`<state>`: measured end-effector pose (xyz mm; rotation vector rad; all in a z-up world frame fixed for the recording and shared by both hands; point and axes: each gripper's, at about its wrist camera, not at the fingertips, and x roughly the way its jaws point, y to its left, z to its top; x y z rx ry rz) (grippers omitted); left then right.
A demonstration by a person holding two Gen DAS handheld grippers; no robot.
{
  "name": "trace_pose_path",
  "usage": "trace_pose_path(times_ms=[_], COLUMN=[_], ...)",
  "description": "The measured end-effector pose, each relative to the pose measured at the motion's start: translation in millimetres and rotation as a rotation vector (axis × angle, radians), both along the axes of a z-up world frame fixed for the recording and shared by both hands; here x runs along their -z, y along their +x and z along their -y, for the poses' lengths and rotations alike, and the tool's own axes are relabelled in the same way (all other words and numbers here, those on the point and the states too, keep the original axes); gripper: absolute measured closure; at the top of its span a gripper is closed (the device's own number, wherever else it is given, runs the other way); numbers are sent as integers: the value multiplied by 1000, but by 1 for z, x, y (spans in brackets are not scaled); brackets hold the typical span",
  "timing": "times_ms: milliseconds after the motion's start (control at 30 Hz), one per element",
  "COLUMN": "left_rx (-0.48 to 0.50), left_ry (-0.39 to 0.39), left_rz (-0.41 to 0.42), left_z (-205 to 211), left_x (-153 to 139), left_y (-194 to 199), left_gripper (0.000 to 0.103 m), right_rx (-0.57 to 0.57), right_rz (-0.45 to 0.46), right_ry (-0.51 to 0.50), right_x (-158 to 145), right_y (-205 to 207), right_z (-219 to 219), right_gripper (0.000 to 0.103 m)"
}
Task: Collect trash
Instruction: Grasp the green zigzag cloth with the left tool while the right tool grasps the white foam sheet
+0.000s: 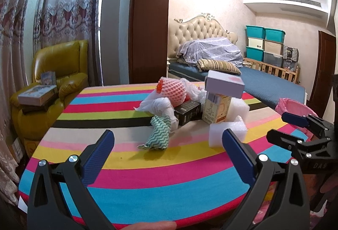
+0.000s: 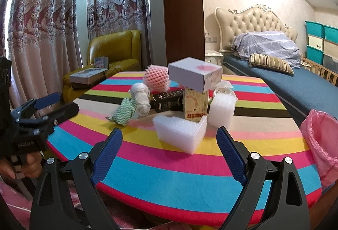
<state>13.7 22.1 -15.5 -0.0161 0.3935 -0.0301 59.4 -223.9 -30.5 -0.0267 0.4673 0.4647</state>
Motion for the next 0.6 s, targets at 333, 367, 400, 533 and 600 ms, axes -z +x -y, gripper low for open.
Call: trace_pose_path(times_ms=[333,367,400,533,600], left_rx=[-82,-94,-99,-122,-127], left_ry=[-89,-101,-108,-113,-120], left_rz=[-131,-151,-163,-193,-210], left_z=[-43,-48,-52,-64,-67], left_x=[22,25,27,37,41], left_y=[42,47,52,66,74], left_gripper=[5,5,5,5,5], right_rx=[8,6,3,-8,-21], right_rz=[-77,-87,-95,-147,-165], right_ry=[-44,-49,-52,-54,-68], right_x=[19,22,24,33,36], right_y=[48,55,60,85,96], right_z=[-6,-7,-7,-8,-11], right_gripper=[18,18,18,18,18])
